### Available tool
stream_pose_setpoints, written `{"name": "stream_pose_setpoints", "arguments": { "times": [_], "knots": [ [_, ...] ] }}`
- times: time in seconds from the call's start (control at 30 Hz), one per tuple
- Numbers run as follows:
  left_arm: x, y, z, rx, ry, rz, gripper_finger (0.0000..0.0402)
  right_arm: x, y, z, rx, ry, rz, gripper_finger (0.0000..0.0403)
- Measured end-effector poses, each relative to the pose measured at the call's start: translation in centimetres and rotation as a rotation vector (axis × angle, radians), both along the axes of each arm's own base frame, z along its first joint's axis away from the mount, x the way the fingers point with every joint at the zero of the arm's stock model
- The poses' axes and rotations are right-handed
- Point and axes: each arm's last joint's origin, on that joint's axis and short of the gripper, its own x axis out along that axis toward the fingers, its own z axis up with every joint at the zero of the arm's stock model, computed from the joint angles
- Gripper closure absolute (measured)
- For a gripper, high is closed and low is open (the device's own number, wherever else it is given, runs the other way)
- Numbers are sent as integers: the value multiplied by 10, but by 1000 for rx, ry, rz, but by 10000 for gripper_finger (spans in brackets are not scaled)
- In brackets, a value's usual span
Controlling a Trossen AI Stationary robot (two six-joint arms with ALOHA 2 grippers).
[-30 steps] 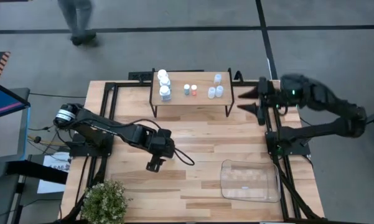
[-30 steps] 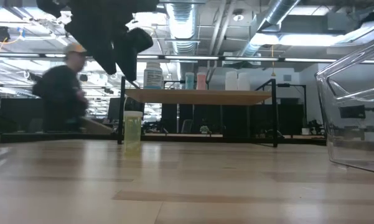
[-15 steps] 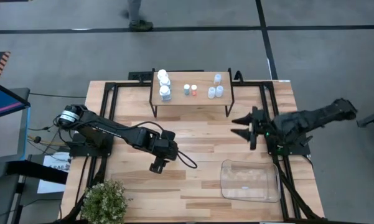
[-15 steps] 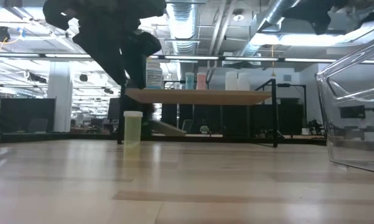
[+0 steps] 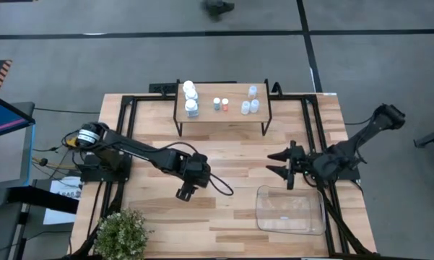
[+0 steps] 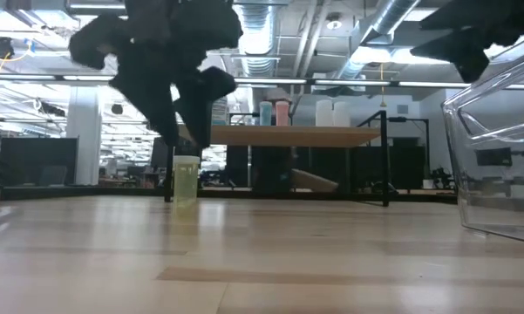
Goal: Pick and place medicine bottles onto shelf by color
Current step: Put the yellow pill bottle on the shelf
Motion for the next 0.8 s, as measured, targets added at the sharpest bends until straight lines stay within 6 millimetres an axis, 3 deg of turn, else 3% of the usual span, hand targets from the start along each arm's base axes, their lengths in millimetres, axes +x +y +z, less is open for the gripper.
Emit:
{"name": "stream_pose_setpoints", "arguments": {
  "times": [0.37,0.6,0.8],
  "knots": [
    [2,-2,-8,35,22,-18,180,10,-1,-14,-21,64,-48,171],
    [6,-1,-13,45,20,-42,180,19,4,-48,36,-39,-24,190],
    [6,-1,-16,21,41,-34,180,23,7,-64,-6,0,40,212]
  ]
}}
